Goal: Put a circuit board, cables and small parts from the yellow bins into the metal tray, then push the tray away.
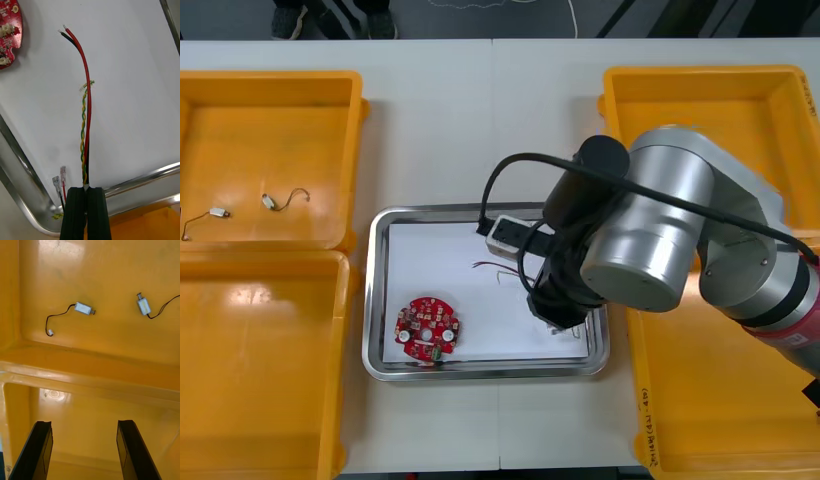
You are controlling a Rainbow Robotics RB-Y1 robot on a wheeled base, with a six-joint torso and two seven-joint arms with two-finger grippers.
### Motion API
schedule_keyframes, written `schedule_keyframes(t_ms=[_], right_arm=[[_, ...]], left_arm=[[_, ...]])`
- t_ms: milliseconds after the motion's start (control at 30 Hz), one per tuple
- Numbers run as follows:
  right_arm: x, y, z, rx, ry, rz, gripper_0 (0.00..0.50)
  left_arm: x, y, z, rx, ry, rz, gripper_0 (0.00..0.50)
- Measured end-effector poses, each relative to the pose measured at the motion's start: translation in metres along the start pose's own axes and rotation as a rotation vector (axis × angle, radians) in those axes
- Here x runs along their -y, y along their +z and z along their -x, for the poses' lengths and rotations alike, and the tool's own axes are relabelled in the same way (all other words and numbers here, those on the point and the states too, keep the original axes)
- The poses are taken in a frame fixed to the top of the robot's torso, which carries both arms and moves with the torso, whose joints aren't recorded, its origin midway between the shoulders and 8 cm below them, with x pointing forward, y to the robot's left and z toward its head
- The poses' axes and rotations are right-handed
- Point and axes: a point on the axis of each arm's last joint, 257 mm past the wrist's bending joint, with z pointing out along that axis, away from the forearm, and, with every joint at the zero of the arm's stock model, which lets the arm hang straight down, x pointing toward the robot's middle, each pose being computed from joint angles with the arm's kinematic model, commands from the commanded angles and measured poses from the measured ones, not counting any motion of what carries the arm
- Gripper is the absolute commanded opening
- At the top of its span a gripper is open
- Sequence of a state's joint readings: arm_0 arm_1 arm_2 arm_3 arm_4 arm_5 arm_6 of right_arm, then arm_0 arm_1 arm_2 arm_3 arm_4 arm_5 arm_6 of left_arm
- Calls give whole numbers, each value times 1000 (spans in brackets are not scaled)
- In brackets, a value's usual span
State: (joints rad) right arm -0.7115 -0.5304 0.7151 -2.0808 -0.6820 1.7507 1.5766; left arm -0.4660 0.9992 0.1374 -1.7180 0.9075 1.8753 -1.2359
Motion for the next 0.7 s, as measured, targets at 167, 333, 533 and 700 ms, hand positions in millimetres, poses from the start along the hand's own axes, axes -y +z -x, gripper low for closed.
schedule_keyframes(t_ms=[167,333,533,700], right_arm=[[-9,12,6,-14,-112,-14,0],[-5,20,4,-38,-222,-51,0],[-2,28,3,-44,-349,-44,0],[-6,32,3,-43,-393,-38,0]], left_arm=[[-11,13,7,0,129,-17,500],[-22,22,13,0,152,-34,500],[-28,26,29,22,94,-54,500],[-24,32,46,40,75,-65,500]])
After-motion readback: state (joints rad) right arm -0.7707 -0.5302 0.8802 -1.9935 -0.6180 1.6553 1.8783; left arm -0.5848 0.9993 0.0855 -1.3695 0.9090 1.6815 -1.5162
